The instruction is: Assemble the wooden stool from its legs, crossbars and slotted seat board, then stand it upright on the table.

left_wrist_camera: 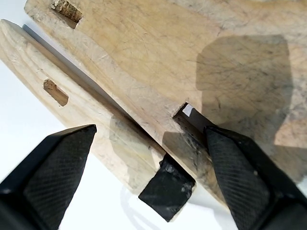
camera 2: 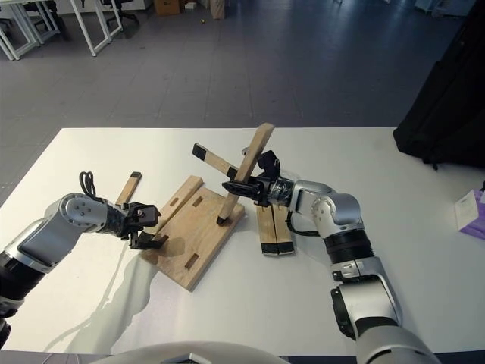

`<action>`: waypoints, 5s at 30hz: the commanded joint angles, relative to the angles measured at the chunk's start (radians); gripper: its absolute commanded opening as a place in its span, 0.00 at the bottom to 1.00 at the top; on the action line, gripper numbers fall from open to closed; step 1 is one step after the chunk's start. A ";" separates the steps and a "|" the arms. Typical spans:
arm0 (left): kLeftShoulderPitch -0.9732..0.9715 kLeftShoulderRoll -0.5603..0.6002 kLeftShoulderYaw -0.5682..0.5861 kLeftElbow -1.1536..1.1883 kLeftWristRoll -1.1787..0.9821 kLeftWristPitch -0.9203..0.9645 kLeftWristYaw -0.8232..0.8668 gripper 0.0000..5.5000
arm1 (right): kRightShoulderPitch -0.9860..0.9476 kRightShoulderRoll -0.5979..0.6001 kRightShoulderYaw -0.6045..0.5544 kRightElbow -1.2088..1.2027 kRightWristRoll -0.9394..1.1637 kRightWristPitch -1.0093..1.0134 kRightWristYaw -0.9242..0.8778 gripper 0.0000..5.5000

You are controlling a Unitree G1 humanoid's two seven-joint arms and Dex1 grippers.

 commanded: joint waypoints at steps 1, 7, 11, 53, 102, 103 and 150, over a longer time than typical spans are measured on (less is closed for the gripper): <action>0.062 -0.008 -0.043 0.066 0.070 0.019 -0.003 0.75 | 0.000 -0.034 0.055 0.056 -0.112 -0.021 0.056 0.37; 0.078 -0.031 -0.030 0.058 0.070 0.034 0.011 0.75 | -0.026 -0.051 0.079 0.143 -0.203 -0.091 0.117 0.37; 0.092 -0.032 -0.024 0.039 0.072 0.039 0.009 0.75 | 0.004 -0.061 0.091 0.130 -0.249 -0.122 0.083 0.37; 0.164 -0.151 0.058 -0.122 0.013 0.238 0.086 0.75 | 0.232 -0.079 -0.039 -0.409 -0.256 0.016 -0.181 0.55; 0.156 -0.195 0.225 -0.235 -0.146 0.398 0.140 0.75 | 0.126 0.200 -0.618 -0.675 -0.044 0.152 -0.932 0.39; 0.128 -0.193 0.270 -0.240 -0.189 0.425 0.125 0.75 | 0.203 0.218 -0.618 -0.713 -0.037 0.168 -0.936 0.39; 0.496 -0.195 0.151 -0.438 -0.056 0.517 0.404 0.75 | 0.980 0.062 -0.214 -0.693 -0.378 -0.061 -0.666 0.67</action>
